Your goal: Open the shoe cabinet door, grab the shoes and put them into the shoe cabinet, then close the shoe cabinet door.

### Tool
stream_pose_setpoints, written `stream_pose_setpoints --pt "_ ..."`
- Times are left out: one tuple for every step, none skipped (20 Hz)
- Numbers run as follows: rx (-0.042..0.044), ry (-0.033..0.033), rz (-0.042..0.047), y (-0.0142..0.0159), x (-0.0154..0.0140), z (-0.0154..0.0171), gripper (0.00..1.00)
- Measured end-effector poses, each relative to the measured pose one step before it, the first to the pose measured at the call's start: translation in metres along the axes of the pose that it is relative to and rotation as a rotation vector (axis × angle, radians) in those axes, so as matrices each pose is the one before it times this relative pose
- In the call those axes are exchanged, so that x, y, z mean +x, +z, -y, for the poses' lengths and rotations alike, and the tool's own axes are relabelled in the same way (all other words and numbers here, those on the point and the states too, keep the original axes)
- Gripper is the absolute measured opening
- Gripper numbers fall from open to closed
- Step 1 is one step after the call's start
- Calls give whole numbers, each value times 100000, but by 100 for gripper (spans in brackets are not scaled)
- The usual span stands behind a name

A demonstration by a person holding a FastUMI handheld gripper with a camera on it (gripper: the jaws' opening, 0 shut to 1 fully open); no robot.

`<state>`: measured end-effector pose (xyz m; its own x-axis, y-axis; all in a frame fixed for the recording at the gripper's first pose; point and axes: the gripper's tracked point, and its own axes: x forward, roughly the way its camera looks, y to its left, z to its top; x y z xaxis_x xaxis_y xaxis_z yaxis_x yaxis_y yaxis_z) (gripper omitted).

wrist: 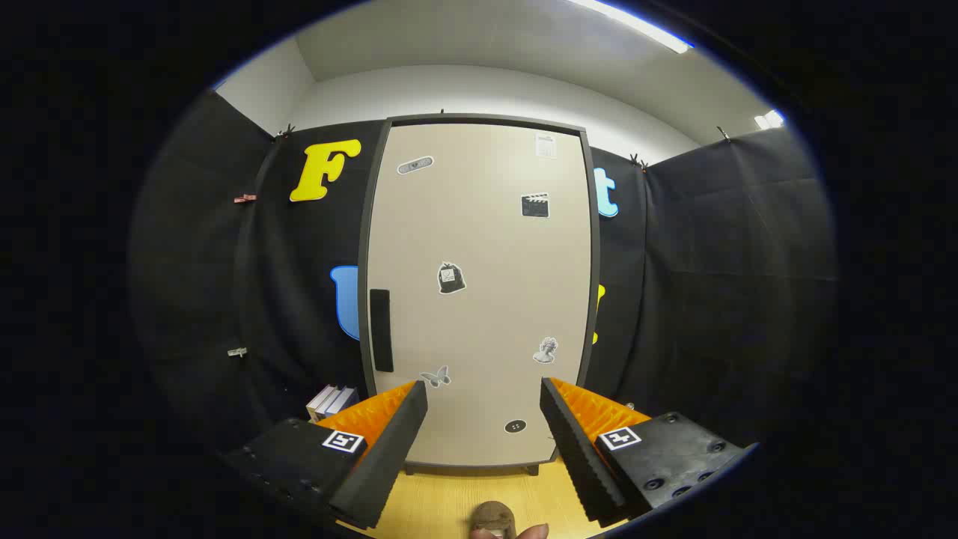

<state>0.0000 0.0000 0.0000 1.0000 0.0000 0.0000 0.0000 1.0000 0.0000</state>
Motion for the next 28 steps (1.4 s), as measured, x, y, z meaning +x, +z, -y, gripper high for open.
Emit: stream_pose_setpoints --pt "690 264 148 115 -21 -149 98" --pt "241 -162 126 69 113 -44 98" --pt "-160 -110 -5 58 11 59 98" --pt "-238 42 -89 -26 -47 -72 98" --pt "-152 -110 -191 -53 -19 -47 98" --pt "-13 146 -72 16 26 -117 98" --pt "15 94 -97 -57 -17 -32 98" --pt "-56 30 -91 8 -11 -45 98" --pt "57 -5 -220 -49 21 4 98" --pt "346 33 -147 -6 -89 19 98" --pt "420 -117 -25 51 -27 82 98" --pt "324 -63 -27 -29 25 25 98" --pt "77 -317 348 147 -9 141 98" --pt "-117 -268 240 51 -47 98 98" --pt "-69 -214 -1 12 4 82 98" --pt "71 -30 -144 -52 -92 8 98" --pt "245 -29 -133 -5 -37 20 98" --pt "233 -126 3 9 -61 60 98" --pt "139 -152 142 106 -64 93 98" --pt "111 -146 -12 -17 51 54 98" --pt "115 26 -200 -61 -3 18 98" --pt "273 -216 -119 -38 -42 27 98" --pt "457 -187 -99 72 -21 78 98" --pt "614 194 -87 7 -29 -60 98" --pt "483 69 -113 24 11 -49 98" --pt "214 -30 29 23 -20 -4 98" --pt "-71 -37 224 94 60 1 98" --pt "-301 -57 276 84 -20 -57 98"
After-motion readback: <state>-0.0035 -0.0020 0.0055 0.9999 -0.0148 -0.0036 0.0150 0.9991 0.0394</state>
